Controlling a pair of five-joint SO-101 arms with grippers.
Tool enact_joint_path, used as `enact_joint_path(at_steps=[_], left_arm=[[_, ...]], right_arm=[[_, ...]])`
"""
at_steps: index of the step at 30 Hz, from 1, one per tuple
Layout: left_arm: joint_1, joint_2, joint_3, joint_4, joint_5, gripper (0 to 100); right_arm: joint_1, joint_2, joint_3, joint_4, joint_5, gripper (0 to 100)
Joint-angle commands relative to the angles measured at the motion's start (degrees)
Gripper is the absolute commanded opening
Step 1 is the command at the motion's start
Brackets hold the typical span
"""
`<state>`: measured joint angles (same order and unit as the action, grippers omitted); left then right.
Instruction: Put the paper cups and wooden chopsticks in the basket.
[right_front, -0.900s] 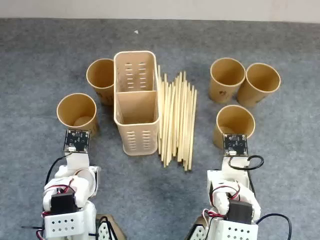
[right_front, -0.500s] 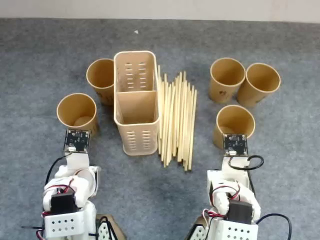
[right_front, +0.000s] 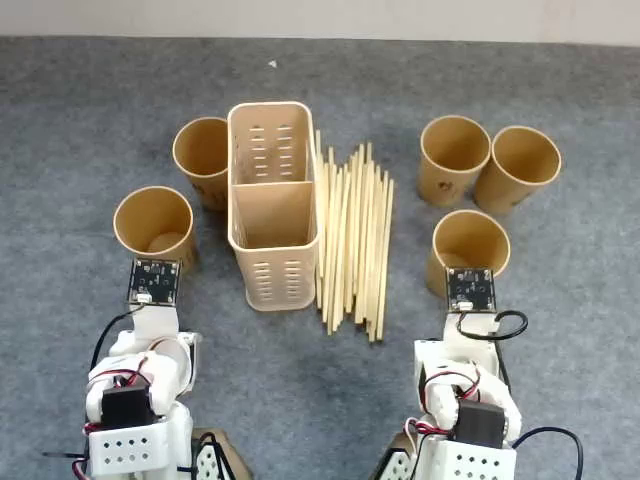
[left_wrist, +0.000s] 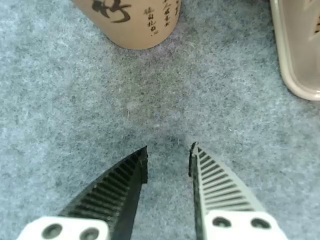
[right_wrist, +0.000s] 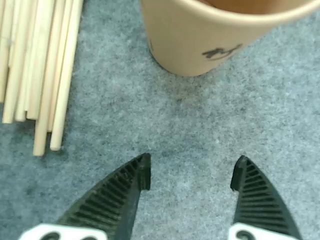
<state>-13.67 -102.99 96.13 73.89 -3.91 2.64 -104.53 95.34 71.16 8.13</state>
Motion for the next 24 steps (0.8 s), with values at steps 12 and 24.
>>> enact_joint_path(at_steps=[12,24], left_arm=[[0.8,-0.6,0.9,1.8,-0.3,17],[-14.3,-0.7,-4.0,-12.0,-5.2,17]], right_arm=[[0.3,-0.4,8.2,0.2,0.2,26.6],[8.2,-0.5,8.0,-26.1,0.2,26.6]])
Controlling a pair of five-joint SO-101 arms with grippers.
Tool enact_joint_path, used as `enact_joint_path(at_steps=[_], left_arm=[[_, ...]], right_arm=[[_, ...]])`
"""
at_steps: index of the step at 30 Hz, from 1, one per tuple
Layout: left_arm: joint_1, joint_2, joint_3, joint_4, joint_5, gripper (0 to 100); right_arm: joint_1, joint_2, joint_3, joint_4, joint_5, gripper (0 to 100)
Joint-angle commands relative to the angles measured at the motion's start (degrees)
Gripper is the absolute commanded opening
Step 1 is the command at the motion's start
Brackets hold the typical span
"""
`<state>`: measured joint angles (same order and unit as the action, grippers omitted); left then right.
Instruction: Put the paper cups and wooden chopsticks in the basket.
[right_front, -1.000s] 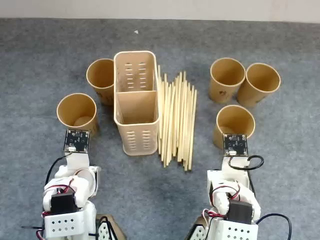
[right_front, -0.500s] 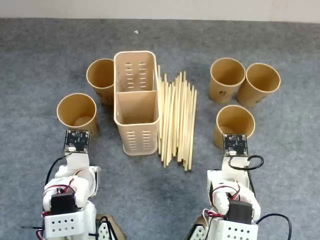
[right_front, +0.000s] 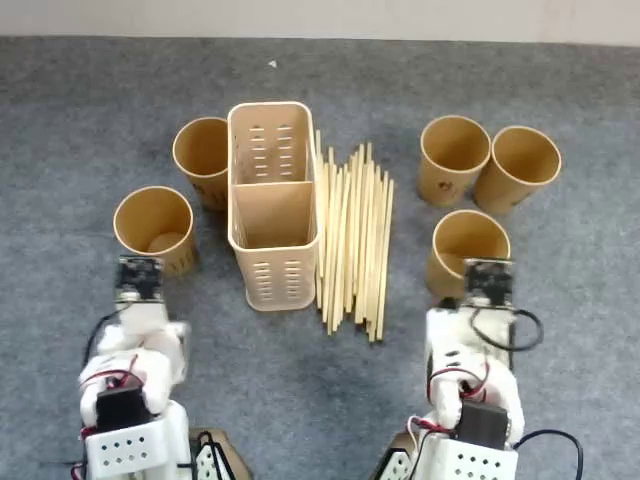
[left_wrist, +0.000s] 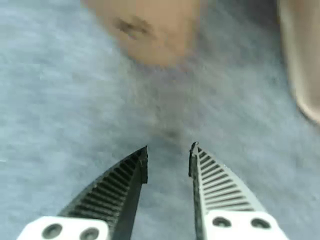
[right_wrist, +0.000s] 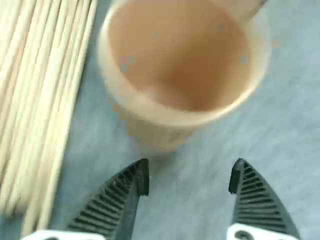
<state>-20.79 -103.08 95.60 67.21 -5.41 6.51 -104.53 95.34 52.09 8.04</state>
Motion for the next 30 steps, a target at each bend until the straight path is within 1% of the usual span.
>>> enact_joint_path(at_steps=[1,4,6,9,12,14,17,19,21,23,26,27,30], left_arm=[[-9.8,-0.7,-5.4,-6.4,-4.8,17],[-16.1,-0.7,-11.5,-6.4,-8.7,17],[-18.4,-0.7,-16.6,-6.4,-10.1,17],[-19.9,0.0,-26.0,-5.5,-10.0,17],[-19.7,1.4,-36.0,0.7,-9.9,17],[-19.7,5.5,-43.6,4.2,-8.9,17],[-19.7,17.5,-57.2,8.7,-8.3,17],[-19.7,29.1,-68.4,12.5,-6.9,17],[-19.4,42.5,-80.2,16.9,-5.4,17],[-16.7,56.1,-92.5,23.1,-4.1,17],[-11.9,74.6,-107.2,30.7,-1.8,17],[-10.9,79.5,-111.4,32.2,-1.1,17],[-9.2,91.5,-119.2,32.7,0.4,17]], right_arm=[[6.2,-0.5,8.0,-7.7,0.4,26.6],[10.6,-0.3,8.0,-7.6,0.4,26.6],[12.0,-0.3,6.5,-5.8,0.4,26.6],[11.6,-0.2,-2.3,1.5,0.5,26.6],[8.3,-0.2,-11.5,7.8,2.1,26.6],[7.0,-0.2,-12.6,9.5,3.0,26.6],[7.1,-0.2,-12.4,11.5,3.0,26.6],[6.4,-0.2,-11.8,14.5,2.8,26.6],[5.6,-0.5,-9.1,14.2,1.9,26.6],[5.1,-0.5,-6.1,12.2,1.7,26.6],[5.1,-0.5,-2.3,10.2,1.7,26.6],[5.1,-0.5,-1.4,10.0,1.7,26.6],[5.1,-0.5,0.7,9.7,2.0,26.6]])
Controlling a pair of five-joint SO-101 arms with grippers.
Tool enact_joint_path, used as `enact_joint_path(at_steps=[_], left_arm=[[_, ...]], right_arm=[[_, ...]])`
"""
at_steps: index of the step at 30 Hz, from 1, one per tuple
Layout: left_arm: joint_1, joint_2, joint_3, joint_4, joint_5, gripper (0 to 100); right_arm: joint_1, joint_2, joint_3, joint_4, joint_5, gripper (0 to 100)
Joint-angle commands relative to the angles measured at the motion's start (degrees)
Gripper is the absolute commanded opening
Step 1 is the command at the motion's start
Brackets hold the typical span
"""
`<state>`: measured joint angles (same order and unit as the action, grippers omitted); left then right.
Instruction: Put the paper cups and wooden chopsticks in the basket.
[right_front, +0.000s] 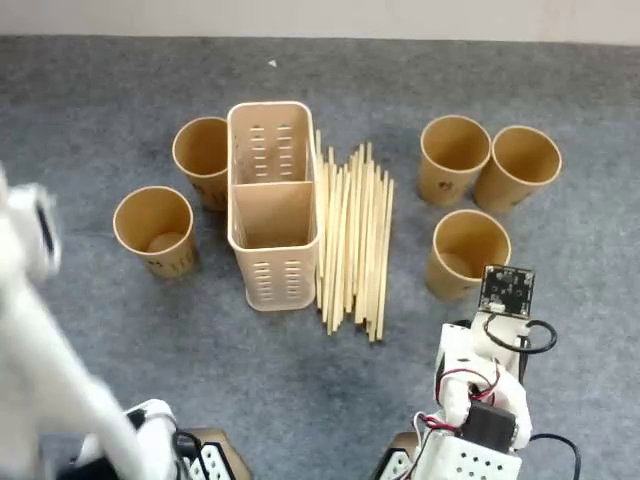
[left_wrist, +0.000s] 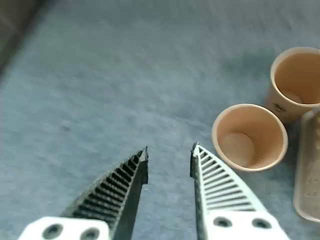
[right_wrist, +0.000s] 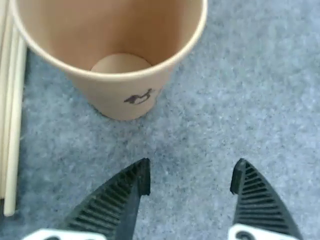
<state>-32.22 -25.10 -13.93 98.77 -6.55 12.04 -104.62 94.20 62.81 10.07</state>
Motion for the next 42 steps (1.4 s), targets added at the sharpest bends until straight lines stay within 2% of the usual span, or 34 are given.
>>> enact_joint_path(at_steps=[1,7,12,16,24,28,33,38,42], left_arm=[[2.4,17.1,-11.0,1.1,1.7,17],[6.6,30.0,-11.8,0.9,1.8,17],[10.5,31.2,-11.6,0.9,1.7,17],[10.9,31.3,-6.8,0.3,1.3,17],[11.0,31.3,16.4,-17.1,-0.1,17],[11.0,31.3,23.9,-24.4,-0.8,17],[11.0,31.3,28.0,-28.8,-2.1,17],[11.0,31.3,31.0,-32.6,-3.7,17],[11.0,31.3,31.4,-33.8,-3.7,9]], right_arm=[[-0.4,-0.4,2.2,-1.0,0.1,26.6],[-0.4,-0.4,2.2,-1.0,0.1,26.6],[-0.4,-0.4,2.2,-1.0,0.1,26.6],[-0.4,-0.5,2.2,-1.0,0.1,26.6],[-0.1,-0.2,1.0,-0.4,2.2,26.6],[-0.4,-0.1,-6.5,2.9,2.5,26.6],[-0.4,0.2,-19.2,2.8,1.9,26.6],[-0.4,13.8,-27.6,0.0,1.8,26.6],[-0.5,34.9,-35.6,-6.1,-2.0,26.6]])
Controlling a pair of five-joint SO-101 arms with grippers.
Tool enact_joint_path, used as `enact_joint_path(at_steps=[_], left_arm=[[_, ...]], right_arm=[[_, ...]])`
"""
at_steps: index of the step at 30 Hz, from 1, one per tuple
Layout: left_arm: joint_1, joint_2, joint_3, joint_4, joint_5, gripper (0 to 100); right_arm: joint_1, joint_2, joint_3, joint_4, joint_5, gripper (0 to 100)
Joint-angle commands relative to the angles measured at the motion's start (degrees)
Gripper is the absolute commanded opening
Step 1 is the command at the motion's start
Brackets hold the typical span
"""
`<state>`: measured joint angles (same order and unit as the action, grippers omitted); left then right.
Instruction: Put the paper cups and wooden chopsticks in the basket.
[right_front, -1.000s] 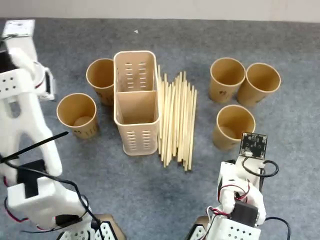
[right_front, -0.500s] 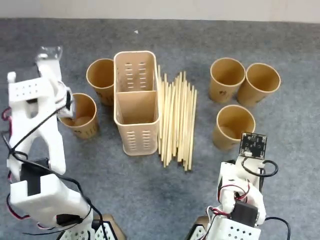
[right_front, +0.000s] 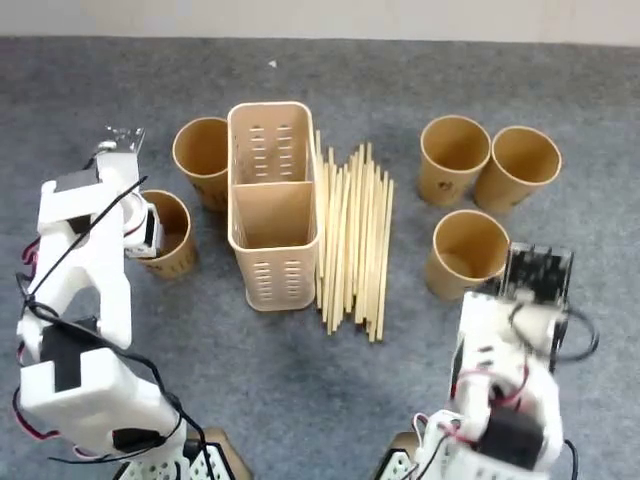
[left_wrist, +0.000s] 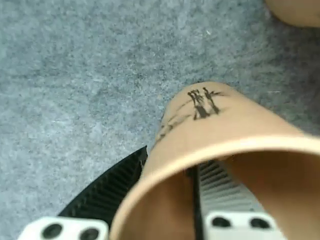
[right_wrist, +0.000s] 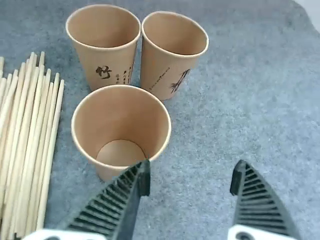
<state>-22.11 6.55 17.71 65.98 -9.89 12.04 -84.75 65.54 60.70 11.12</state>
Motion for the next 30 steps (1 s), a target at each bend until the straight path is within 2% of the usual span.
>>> enact_joint_path(at_steps=[1,4,7,11,14,18,21,24,30], left_arm=[[0.9,-0.4,-0.5,-1.1,-0.4,6],[1.5,-0.4,-0.7,-1.1,-0.4,2],[2.8,-0.4,-0.1,-0.9,-0.4,2],[3.4,-0.4,-0.1,-0.9,-0.4,2],[3.3,-0.4,-0.5,-0.9,-1.8,1],[3.2,-0.9,-0.8,-1.0,-6.7,0],[2.9,-1.0,-5.0,-0.4,-6.8,0],[0.2,-0.9,-15.2,5.1,-6.8,0],[-2.3,-0.6,-42.1,24.2,-8.9,0]], right_arm=[[-0.5,20.6,-9.2,-5.5,-4.0,26.6],[-2.5,36.9,-15.3,-9.4,-5.0,26.6],[-4.9,50.7,-19.9,-12.1,-5.1,26.6],[-5.7,63.6,-24.4,-14.5,-7.6,26.6],[-5.6,68.6,-25.9,-14.6,-7.9,23.1],[-5.4,69.2,-26.2,-14.6,-7.9,4.6],[-5.3,67.7,-26.2,-14.4,-8.2,4.6],[-5.2,65.0,-25.7,-14.2,-8.3,4.3],[-5.2,60.7,-26.0,-10.4,-8.2,4.0]])
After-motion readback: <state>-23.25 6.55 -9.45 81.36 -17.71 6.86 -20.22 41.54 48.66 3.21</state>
